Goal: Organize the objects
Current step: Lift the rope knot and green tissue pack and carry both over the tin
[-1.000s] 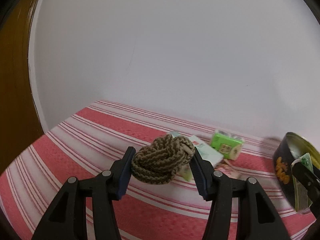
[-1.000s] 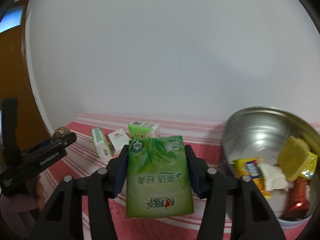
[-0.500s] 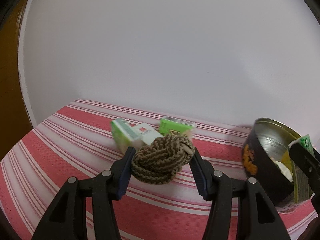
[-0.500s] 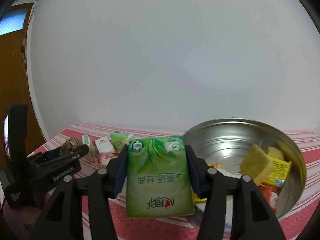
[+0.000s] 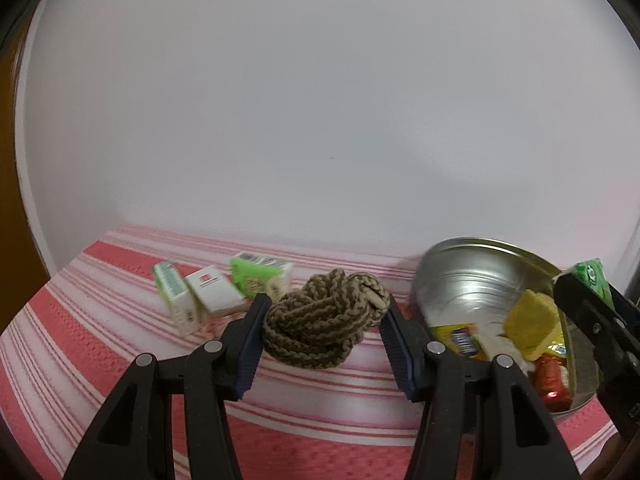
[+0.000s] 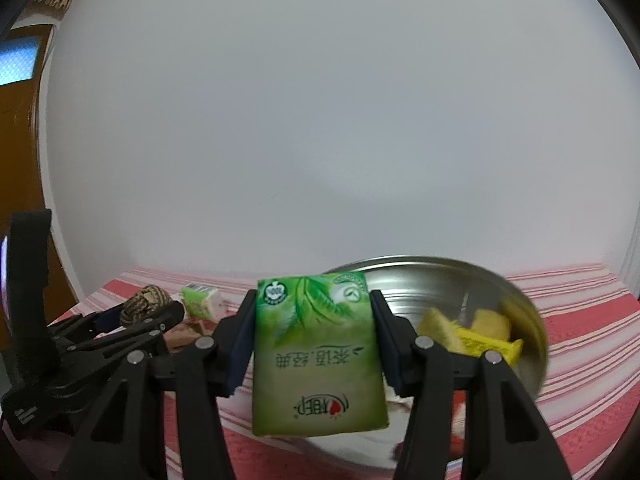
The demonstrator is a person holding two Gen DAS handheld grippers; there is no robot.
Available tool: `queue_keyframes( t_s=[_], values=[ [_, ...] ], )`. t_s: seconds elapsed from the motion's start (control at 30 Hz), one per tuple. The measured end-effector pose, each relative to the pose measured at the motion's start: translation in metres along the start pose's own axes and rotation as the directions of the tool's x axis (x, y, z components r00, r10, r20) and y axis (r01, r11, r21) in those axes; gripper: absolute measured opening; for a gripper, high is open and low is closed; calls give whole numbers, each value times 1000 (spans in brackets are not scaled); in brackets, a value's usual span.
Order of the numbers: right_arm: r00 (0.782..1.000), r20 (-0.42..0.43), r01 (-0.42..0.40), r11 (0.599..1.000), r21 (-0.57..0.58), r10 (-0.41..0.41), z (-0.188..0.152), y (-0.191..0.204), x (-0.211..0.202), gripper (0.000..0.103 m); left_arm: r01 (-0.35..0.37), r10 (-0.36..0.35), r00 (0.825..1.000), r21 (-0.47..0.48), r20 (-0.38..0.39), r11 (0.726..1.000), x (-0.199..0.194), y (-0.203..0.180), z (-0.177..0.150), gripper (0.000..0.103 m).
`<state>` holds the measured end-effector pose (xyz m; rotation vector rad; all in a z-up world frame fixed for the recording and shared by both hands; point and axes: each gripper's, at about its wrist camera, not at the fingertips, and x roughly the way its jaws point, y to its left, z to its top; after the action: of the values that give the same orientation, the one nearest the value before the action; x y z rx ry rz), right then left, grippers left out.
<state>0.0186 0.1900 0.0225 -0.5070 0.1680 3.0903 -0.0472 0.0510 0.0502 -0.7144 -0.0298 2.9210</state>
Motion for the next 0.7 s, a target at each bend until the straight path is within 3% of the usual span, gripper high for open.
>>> queue_keyframes(
  t_s=[0.4,0.7],
  values=[
    [995,50,83,995,47,-85,13,-45,-8,54,71,-73,997,70,20,995,-2,-54,10,57],
    [985,55,160,984,80,-165,16,-77,10,54,110,-112,994,99,14,989,7,-86,13,57]
  ],
)
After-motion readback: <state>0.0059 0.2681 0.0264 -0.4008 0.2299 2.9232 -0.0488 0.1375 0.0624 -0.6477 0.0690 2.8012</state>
